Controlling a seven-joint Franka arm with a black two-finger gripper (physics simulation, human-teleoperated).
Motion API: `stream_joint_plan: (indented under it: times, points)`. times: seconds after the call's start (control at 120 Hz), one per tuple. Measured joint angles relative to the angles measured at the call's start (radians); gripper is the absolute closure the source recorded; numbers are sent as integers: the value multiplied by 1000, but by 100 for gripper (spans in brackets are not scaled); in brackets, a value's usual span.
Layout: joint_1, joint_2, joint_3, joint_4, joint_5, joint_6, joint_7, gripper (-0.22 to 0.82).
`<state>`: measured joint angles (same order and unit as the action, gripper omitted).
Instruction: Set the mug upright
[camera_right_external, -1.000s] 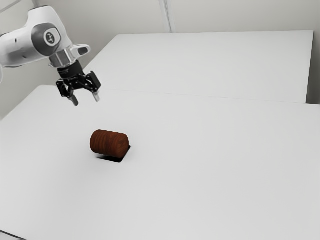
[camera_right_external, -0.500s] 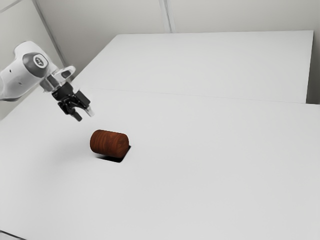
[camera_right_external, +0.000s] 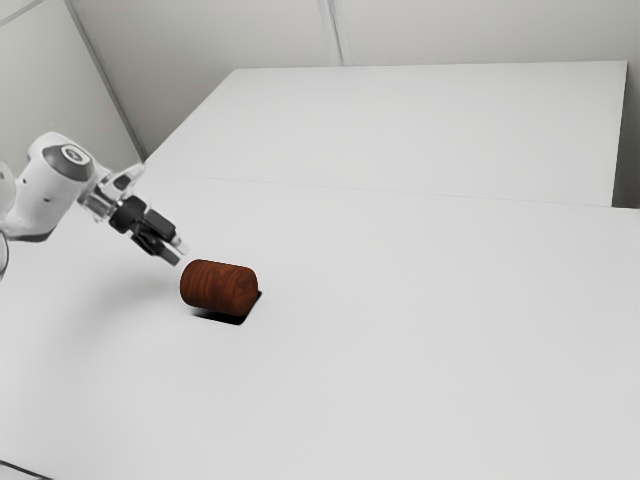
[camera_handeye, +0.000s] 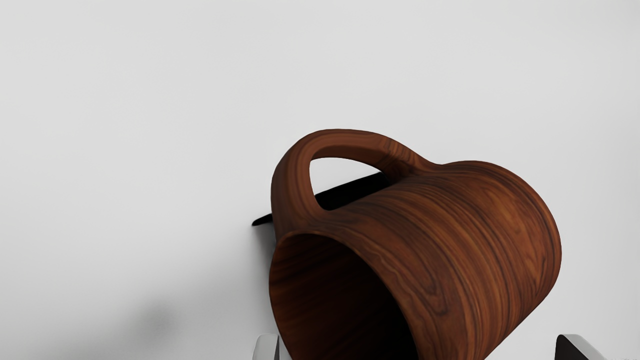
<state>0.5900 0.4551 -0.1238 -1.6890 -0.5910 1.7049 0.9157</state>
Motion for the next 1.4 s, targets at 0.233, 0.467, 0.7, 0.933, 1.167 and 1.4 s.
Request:
stream_joint_plan:
  times: [0.233,0.467,0.7,0.933,1.167,1.4]
  points:
    - [25,40,-1,-20,-75,-28,71,0]
    - [28,62,-3,-47,-164,-86,102,0]
    - [33,74,-4,-60,-189,-160,107,27]
    - [33,79,-7,-60,-208,-208,111,56]
    - [31,70,-8,-59,-215,-224,111,68]
    - [23,29,-7,-70,-214,-226,109,73]
